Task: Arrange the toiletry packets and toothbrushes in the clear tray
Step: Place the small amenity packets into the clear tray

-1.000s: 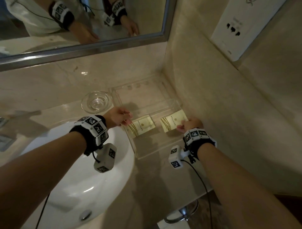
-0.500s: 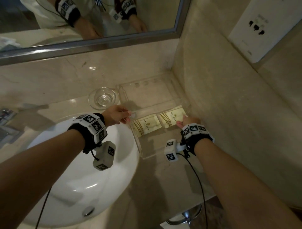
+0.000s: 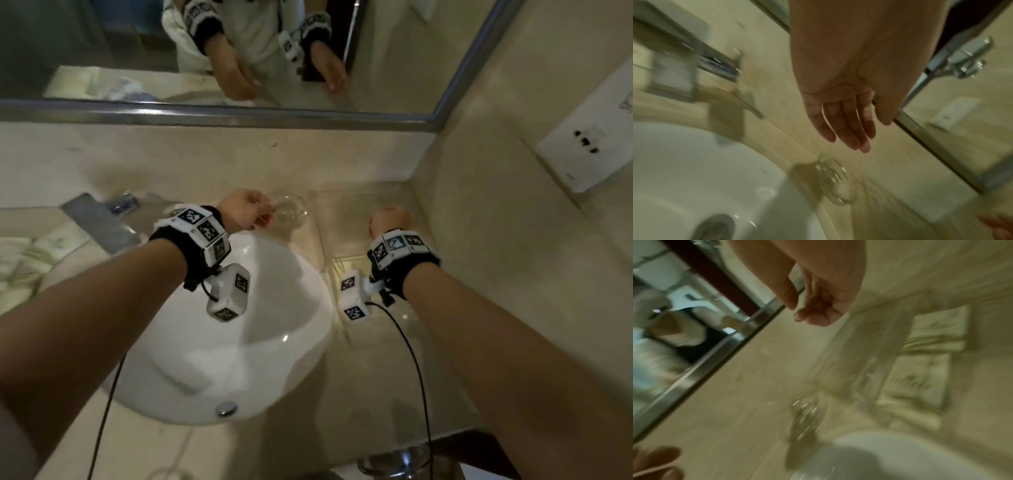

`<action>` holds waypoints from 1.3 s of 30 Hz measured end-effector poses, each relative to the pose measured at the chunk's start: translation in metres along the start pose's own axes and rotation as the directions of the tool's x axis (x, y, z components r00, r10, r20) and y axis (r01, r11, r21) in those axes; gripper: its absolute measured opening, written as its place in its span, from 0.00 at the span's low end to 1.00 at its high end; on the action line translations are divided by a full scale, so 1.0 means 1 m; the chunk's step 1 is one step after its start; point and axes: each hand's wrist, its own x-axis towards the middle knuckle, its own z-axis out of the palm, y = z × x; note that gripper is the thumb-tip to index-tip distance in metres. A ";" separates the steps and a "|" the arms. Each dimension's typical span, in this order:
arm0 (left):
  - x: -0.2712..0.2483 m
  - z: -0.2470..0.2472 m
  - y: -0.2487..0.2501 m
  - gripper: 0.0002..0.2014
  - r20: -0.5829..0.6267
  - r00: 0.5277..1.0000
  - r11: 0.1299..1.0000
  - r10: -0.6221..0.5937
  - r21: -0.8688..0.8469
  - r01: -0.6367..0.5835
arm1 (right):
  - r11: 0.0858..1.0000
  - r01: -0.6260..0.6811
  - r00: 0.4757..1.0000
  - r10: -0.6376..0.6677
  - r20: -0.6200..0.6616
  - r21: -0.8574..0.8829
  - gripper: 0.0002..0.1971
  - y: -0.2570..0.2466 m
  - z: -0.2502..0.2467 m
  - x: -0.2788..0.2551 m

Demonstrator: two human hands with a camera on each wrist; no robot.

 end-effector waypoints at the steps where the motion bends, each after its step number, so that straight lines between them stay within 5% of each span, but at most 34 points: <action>1: -0.007 -0.015 -0.006 0.12 -0.030 1.000 1.000 -0.007 -0.025 0.006 | 0.999 0.037 0.999 -0.037 0.022 0.004 0.14 -0.011 0.018 -0.012; 5: -0.039 -0.069 -0.040 0.12 -0.117 0.990 0.991 -0.076 -0.115 0.063 | 0.973 0.223 0.957 -0.230 0.177 0.061 0.17 -0.033 0.083 -0.065; 11: -0.110 -0.157 -0.106 0.12 -0.198 0.960 0.966 -0.200 -0.204 0.160 | 0.907 0.397 0.756 -0.411 0.510 0.144 0.16 -0.058 0.180 -0.167; 15: -0.156 -0.209 -0.161 0.14 -0.446 0.831 0.935 -0.333 -0.268 0.231 | 0.871 0.470 0.589 -0.430 0.684 0.143 0.16 -0.042 0.238 -0.229; 19: -0.197 -0.234 -0.218 0.12 -0.524 0.708 0.880 -0.474 -0.308 0.361 | 0.862 0.506 0.489 -0.265 0.831 -0.022 0.13 -0.009 0.280 -0.263; 22: -0.214 -0.243 -0.246 0.07 -0.533 0.665 0.852 -0.523 -0.299 0.429 | 0.828 0.549 0.474 -0.196 0.859 -0.114 0.12 0.010 0.308 -0.272; 28: -0.213 -0.265 -0.273 0.17 -0.565 0.629 0.822 -0.533 -0.171 0.543 | 0.745 0.614 0.533 -0.149 0.833 -0.260 0.09 0.019 0.361 -0.277; 31: -0.205 -0.276 -0.286 0.18 -0.562 0.626 0.819 -0.540 -0.179 0.546 | 0.631 0.707 0.540 -0.191 0.819 -0.319 0.09 0.009 0.381 -0.275; 34: -0.194 -0.287 -0.298 0.19 -0.552 0.627 0.820 -0.550 -0.216 0.530 | 0.576 0.761 0.514 -0.258 0.818 -0.297 0.16 0.002 0.400 -0.273; 39: -0.165 -0.304 -0.302 0.19 -0.594 0.632 0.842 -0.498 -0.158 0.515 | 0.360 0.871 0.440 -0.265 0.858 -0.335 0.27 -0.002 0.429 -0.267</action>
